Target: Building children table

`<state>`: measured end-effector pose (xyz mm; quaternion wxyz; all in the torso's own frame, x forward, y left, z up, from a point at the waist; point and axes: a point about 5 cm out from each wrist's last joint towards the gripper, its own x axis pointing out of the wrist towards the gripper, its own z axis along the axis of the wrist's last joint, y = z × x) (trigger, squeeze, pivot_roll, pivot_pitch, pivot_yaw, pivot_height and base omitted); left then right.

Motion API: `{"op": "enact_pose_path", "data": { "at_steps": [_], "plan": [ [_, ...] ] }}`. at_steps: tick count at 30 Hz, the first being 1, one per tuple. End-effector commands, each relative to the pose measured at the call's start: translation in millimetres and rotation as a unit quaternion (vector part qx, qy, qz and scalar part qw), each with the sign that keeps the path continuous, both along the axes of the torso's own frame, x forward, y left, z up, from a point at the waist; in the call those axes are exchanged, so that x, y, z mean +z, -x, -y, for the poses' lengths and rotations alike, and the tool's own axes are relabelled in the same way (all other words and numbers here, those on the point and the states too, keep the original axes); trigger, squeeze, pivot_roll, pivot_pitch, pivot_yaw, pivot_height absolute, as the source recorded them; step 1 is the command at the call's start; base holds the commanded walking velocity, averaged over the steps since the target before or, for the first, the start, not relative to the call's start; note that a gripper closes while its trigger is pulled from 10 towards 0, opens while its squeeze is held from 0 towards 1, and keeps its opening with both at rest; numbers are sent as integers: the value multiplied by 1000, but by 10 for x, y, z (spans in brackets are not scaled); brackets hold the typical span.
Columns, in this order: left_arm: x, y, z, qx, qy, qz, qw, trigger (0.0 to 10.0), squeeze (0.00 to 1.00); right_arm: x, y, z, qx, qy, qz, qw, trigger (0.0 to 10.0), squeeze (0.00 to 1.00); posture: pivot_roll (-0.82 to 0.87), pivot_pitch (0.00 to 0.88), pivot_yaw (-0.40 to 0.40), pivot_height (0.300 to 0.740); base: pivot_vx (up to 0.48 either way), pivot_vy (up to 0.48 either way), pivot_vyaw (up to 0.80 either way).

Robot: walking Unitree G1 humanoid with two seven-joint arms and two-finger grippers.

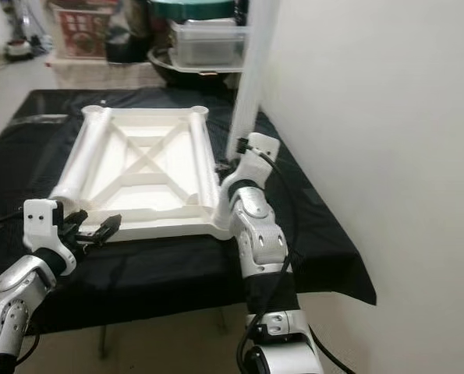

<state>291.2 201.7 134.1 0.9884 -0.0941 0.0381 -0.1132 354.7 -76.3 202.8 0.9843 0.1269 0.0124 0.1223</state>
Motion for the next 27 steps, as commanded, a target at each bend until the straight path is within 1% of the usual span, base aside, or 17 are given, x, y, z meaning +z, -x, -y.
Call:
{"op": "enact_pose_path", "data": {
  "at_steps": [1,3,4,5,6,8,9,10,11,14,16,17,18,24,25,26,27],
  "plan": [
    [-31,-1,-9,-1,-3,-9,1000,10000,0,29,13,-166,54,-19,3,998,10000,1000,52,0,-59,740,0,0,0],
    [-32,-1,-11,-1,-2,-8,1000,10000,0,77,0,-175,85,-22,16,996,10000,1000,55,0,-64,740,0,0,0],
    [-33,-2,-15,-1,-1,-8,1000,10000,0,161,6,-176,126,-35,34,991,10000,655,54,0,-63,740,0,0,0],
    [-33,-2,-15,-1,-1,-8,1000,10000,0,161,6,-176,126,-35,34,991,10000,655,54,0,-63,740,0,0,0],
    [-33,-4,-19,-1,1,-7,1000,10000,0,303,54,-190,193,-47,69,978,10000,0,50,0,-61,740,0,0,0],
    [-33,-5,-22,-1,2,-7,1000,10000,0,400,108,-201,239,-54,94,965,10000,0,50,0,-61,740,0,0,0],
    [-33,-9,-22,-1,3,-7,1000,10000,0,478,199,-222,301,-54,113,945,10000,0,47,0,-60,740,0,0,0],
    [-36,-19,-16,-3,3,-7,1000,10000,0,517,376,-258,403,-30,136,904,10000,0,50,0,-61,740,0,0,0],
    [-38,-23,-15,-3,3,-7,1000,10000,0,476,448,-278,442,-11,137,886,10000,0,53,0,-63,740,0,0,0],
    [-43,-29,-14,-3,2,-8,1000,10000,0,350,513,-311,482,-2,128,866,10000,0,58,0,-66,740,0,0,0],
    [-45,-31,-14,-3,2,-8,1000,10000,0,253,498,-322,489,-1,117,865,9922,0,62,0,-68,740,0,0,0],
    [-46,-32,-13,-3,2,-8,1000,10000,0,161,471,-326,488,3,107,866,8471,0,62,0,-68,740,0,0,0],
    [-48,-32,-12,-2,2,-8,1000,10000,0,73,427,-323,478,12,97,873,4431,0,73,0,-72,740,0,0,0],
    [-53,-27,-14,-2,1,-9,1000,10000,0,-26,367,-302,462,21,79,883,4824,0,74,0,-71,740,0,0,0],
    [-58,-20,-16,-3,1,-10,1000,10000,0,-65,285,-245,425,35,69,902,2314,0,69,0,-67,740,0,0,0],
    [-58,-20,-16,-3,1,-10,1000,10000,0,-65,285,-245,425,35,69,902,2314,0,69,0,-67,740,0,0,0],
    [-59,-17,-17,-5,1,-10,1000,10000,0,-89,193,-185,375,47,59,924,0,0,65,0,-63,740,0,0,0]
  ]
}}
